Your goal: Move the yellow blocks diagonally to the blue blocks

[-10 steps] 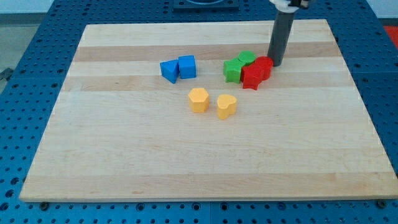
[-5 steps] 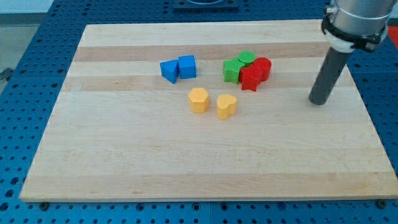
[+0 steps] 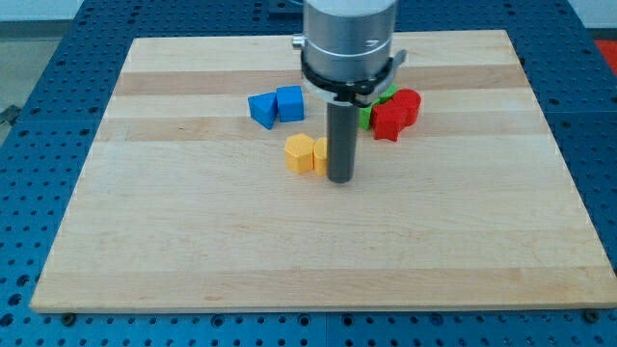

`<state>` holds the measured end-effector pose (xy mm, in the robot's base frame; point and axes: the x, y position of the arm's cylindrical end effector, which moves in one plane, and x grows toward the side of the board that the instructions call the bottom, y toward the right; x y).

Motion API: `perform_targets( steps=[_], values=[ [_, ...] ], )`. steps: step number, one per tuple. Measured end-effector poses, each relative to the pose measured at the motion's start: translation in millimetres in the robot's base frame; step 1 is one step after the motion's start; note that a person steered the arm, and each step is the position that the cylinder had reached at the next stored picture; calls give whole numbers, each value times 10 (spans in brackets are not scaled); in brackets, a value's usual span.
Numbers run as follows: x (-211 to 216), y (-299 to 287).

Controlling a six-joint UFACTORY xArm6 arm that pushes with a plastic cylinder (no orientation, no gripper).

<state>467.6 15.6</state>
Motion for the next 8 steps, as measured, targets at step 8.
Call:
perform_targets(
  steps=[8],
  values=[
    [-230, -521]
  ],
)
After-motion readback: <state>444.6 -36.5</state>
